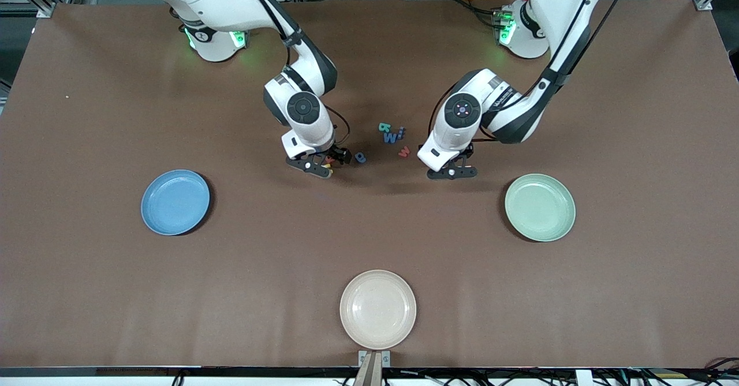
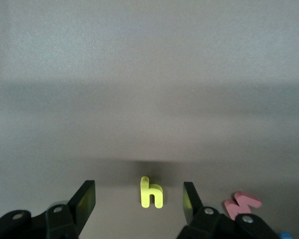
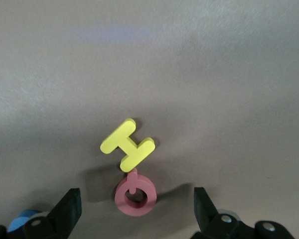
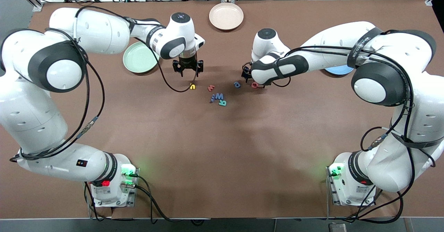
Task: Sort uppercase to blue plate, lowercase to green plate
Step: 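Grasp red Q with the right gripper while the left gripper grasps h, then place Q on blue plate with the right gripper while the left gripper places h, then move the right gripper to yellow H while the left gripper reaches blue m, then grasp yellow H with the right gripper while the left gripper grasps blue m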
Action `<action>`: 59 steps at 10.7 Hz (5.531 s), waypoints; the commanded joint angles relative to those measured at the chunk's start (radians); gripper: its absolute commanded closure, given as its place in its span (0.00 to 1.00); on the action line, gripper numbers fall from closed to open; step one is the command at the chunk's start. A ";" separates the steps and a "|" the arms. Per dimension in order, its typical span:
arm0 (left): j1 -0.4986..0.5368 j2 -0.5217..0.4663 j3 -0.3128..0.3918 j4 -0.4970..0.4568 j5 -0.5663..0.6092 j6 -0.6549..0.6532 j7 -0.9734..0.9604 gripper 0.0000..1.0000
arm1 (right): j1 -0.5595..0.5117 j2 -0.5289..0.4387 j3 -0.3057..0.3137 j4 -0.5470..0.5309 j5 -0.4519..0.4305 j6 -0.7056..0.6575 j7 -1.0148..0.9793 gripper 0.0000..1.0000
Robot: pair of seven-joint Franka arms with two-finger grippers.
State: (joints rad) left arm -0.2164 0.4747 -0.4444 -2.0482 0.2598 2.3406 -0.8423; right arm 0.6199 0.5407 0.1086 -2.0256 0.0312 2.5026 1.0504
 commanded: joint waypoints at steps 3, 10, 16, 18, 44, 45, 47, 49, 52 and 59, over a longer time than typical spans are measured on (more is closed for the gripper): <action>-0.006 0.045 -0.004 -0.003 0.039 0.075 -0.044 0.21 | 0.014 0.008 -0.001 0.001 -0.013 0.010 0.025 0.00; -0.011 0.041 -0.002 -0.081 0.041 0.154 -0.046 0.30 | 0.009 0.002 -0.001 0.001 -0.013 0.008 0.023 1.00; -0.009 0.015 -0.004 -0.109 0.049 0.154 -0.054 1.00 | -0.155 -0.145 -0.027 0.010 -0.022 -0.073 -0.209 1.00; 0.014 -0.033 -0.004 -0.104 0.049 0.143 -0.038 1.00 | -0.198 -0.162 -0.099 0.011 -0.083 -0.106 -0.369 1.00; 0.082 -0.010 -0.215 0.030 0.081 0.000 0.392 0.02 | -0.008 -0.081 -0.201 0.110 0.113 -0.197 -0.054 0.00; 0.063 -0.008 -0.218 -0.005 0.084 0.052 0.359 0.03 | 0.010 -0.059 -0.201 0.123 0.121 -0.176 0.050 0.00; 0.023 -0.007 -0.218 -0.033 0.087 0.082 0.342 0.13 | 0.055 0.004 -0.201 0.145 0.122 -0.093 0.287 0.00; 0.009 0.010 -0.218 -0.033 0.090 0.089 0.341 0.18 | 0.099 0.057 -0.202 0.153 0.119 -0.033 0.367 0.00; -0.011 0.030 -0.215 -0.033 0.102 0.106 0.316 0.23 | 0.127 0.087 -0.202 0.151 0.108 -0.007 0.355 0.00; -0.011 0.084 -0.211 -0.030 0.102 0.111 0.227 0.37 | 0.152 0.071 -0.201 0.117 0.035 -0.008 0.315 0.00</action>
State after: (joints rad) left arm -0.2221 0.5494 -0.6597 -2.0773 0.3440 2.4358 -0.5850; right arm 0.7610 0.6210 -0.0866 -1.8992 0.0899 2.4961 1.3669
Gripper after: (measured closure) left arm 0.361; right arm 0.000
